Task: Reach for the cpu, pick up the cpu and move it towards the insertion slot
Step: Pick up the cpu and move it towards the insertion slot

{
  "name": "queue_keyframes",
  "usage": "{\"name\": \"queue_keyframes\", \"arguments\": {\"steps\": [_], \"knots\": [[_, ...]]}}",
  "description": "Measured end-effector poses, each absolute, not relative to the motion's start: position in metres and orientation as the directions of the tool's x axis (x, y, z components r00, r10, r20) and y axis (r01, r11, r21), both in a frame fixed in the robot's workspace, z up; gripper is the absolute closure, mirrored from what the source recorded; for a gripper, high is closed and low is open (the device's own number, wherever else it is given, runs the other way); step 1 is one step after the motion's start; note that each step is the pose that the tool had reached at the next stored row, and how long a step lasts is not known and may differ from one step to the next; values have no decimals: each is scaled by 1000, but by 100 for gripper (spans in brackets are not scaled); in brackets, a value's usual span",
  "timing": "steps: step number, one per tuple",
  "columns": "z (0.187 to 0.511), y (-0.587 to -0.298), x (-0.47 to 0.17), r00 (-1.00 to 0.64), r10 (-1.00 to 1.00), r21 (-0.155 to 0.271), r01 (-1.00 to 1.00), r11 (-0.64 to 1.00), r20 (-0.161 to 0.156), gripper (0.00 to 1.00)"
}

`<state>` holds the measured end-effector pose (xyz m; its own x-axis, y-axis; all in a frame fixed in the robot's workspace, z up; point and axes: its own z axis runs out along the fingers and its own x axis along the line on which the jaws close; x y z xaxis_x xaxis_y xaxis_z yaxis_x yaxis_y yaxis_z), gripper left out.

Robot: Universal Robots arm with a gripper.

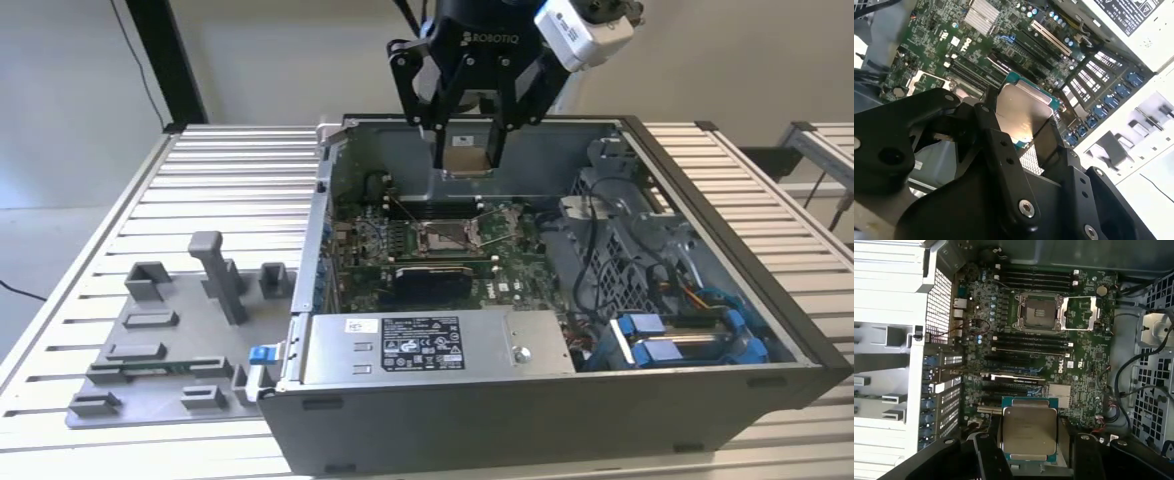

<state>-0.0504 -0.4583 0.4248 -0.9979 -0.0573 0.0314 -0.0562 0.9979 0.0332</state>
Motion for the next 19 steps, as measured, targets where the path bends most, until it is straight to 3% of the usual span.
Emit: {"name": "queue_keyframes", "arguments": {"steps": [19], "knots": [[416, -393, -38, -998, -57, 33, -56, 998, 29, 100]]}}
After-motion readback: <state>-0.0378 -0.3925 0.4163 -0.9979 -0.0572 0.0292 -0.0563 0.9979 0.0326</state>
